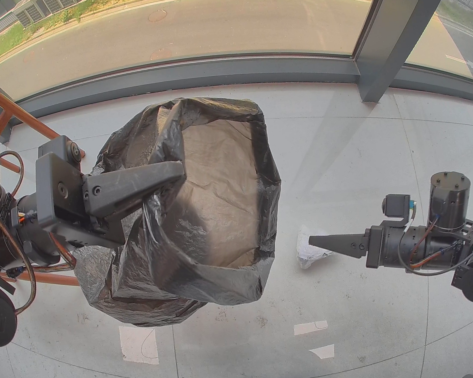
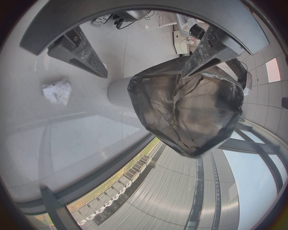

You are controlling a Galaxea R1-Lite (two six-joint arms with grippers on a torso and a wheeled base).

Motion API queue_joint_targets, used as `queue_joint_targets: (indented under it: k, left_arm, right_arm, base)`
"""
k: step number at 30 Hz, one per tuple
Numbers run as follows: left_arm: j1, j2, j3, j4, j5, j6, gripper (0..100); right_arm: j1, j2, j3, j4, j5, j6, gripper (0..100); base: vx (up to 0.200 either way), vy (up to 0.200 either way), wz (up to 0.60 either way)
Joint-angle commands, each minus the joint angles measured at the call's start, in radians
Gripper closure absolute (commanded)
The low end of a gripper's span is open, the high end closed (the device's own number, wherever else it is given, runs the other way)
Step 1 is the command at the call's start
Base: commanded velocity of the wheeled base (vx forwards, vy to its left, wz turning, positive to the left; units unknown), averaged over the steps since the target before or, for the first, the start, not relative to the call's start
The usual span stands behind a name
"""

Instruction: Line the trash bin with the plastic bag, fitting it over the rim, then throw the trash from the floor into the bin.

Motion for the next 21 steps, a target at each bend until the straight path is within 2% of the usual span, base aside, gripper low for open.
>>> queue_joint_targets:
  k: [1,5,13,21]
  left_arm:
    - [-0.006,0.008,0.005,-0.001,-0.009,-0.004,100]
    - [-0.015,0.006,0.01,-0.001,-0.009,-0.009,100]
    - [-0.04,0.009,0.007,-0.001,-0.023,-0.05,100]
    - [-0.052,0.009,0.013,-0.001,-0.051,-0.053,100]
  right_arm:
    - [-0.004,0.137,-0.013,-0.056,0.005,0.004,0]
    - [-0.006,0.201,-0.056,-0.11,0.006,0.012,0]
    - [0.014,0.247,-0.154,-0.12,0.025,0.02,0]
    - [0.048,0.287,-0.26,-0.123,0.032,0.09,0]
  base:
    - [0.0,0.0,0.0]
    - [0.0,0.0,0.0]
    - [0.0,0.0,0.0]
    - [0.0,0.0,0.0]
